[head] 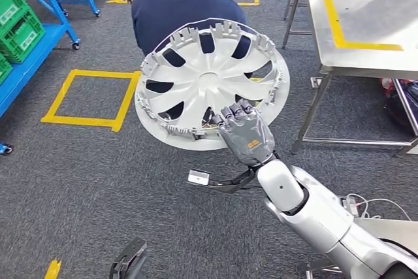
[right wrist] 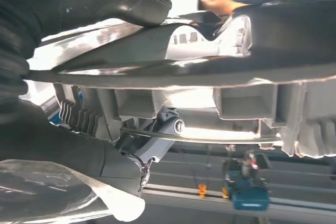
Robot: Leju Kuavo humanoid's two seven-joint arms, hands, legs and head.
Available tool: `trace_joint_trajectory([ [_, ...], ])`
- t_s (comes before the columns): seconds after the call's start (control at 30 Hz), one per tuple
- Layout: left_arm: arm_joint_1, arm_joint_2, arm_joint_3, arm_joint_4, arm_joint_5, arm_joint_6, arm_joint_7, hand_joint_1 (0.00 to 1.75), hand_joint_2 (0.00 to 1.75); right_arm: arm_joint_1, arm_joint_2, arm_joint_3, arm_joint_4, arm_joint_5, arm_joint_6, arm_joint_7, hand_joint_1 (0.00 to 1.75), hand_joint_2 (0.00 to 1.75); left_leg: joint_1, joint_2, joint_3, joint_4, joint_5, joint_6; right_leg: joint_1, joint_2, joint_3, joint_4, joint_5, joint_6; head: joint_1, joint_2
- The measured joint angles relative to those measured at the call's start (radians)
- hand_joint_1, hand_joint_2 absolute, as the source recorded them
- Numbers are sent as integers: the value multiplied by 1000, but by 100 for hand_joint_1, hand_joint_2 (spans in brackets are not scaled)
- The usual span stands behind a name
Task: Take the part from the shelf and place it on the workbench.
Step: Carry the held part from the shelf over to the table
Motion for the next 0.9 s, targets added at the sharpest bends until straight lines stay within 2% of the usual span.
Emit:
trace_joint_trajectory([
  [0.07,3,0,0,0,0,0,0,0,0,0,0,0,0,0,0,0,175,175,0,-18,-62,137,-55,1,4,22,0,0,1,-5,-1,0],
  [0.1,5,-1,0,0,0,0,0,0,0,1,0,0,0,0,0,0,175,175,-1,-20,-82,177,-62,3,6,34,0,0,1,-7,-1,0],
  [0.13,6,0,0,0,0,0,0,0,0,1,0,0,0,0,0,0,175,175,-1,-21,-84,175,-47,7,8,47,1,1,1,-7,-1,0],
  [0.17,6,0,0,0,0,0,0,0,0,1,0,0,0,0,0,0,175,175,-2,-25,-68,134,-15,12,9,59,2,2,1,-7,-1,0],
  [0.2,5,0,0,0,0,0,0,0,0,2,0,0,0,0,0,0,175,175,-3,-38,-38,65,27,18,9,71,3,2,1,-7,-1,0],
  [0.27,4,2,0,0,0,1,0,0,0,1,1,0,0,0,0,0,175,175,-3,-84,16,-57,80,30,7,91,1,4,3,-3,0,0],
  [0.3,3,3,0,0,0,2,0,0,0,1,1,0,0,0,0,0,175,175,-4,-101,29,-90,87,34,4,100,-3,4,6,2,-1,0],
  [0.33,3,3,0,0,0,2,1,0,0,1,1,0,0,0,0,0,175,175,-5,-108,33,-102,82,38,0,109,-8,3,9,8,-2,0],
  [0.4,1,1,0,0,0,3,1,0,0,2,1,0,0,0,-1,0,175,175,-6,-90,40,-119,84,42,-4,122,-17,0,14,21,-7,0],
  [0.47,0,1,0,0,0,3,1,0,0,2,1,-1,0,0,0,0,175,175,-3,-67,50,-137,94,47,-1,84,-38,32,-10,30,-3,0],
  [0.53,1,1,0,0,0,2,1,0,0,2,1,-1,0,0,0,0,175,175,-3,-43,54,-144,97,50,0,31,-93,143,-68,38,1,0],
  [0.57,2,1,0,0,0,2,2,0,0,2,1,-1,0,0,0,0,175,175,-3,-31,53,-144,97,50,-2,21,-126,211,-95,43,1,0],
  [0.6,2,1,0,0,0,2,2,0,0,3,1,-1,0,0,0,-1,175,175,-4,-19,53,-144,96,50,-4,17,-148,259,-109,47,1,0],
  [0.63,3,1,0,0,0,2,2,0,0,3,1,-1,0,0,0,-1,175,175,-3,-7,53,-144,95,50,-6,15,-154,272,-104,50,2,0],
  [0.67,2,0,0,0,0,2,2,0,0,3,1,-1,0,0,0,-1,175,175,-3,3,54,-143,94,48,-8,10,-138,243,-83,52,2,0],
  [0.73,2,0,0,0,0,2,2,0,0,3,0,-1,0,0,0,-1,175,175,-3,21,55,-141,89,42,-7,-22,-62,104,-26,53,2,0],
  [0.77,2,0,0,0,0,2,2,0,0,3,0,-1,0,0,0,-1,175,175,-6,28,55,-138,87,37,-5,-38,-27,42,-9,48,1,0],
  [0.8,2,0,0,0,0,2,2,0,0,2,0,-1,0,0,-1,-1,175,175,-8,35,55,-136,84,32,-2,-49,-6,5,-3,41,1,0],
  [0.83,2,0,0,0,0,2,2,0,0,2,0,-1,0,0,-1,0,175,175,-11,42,55,-135,82,28,1,-50,1,-6,-5,33,1,0],
  [0.9,1,0,0,0,0,2,2,0,0,1,0,-1,0,0,-1,1,175,175,-11,55,57,-132,78,19,3,-29,2,-5,-4,18,0,0],
])
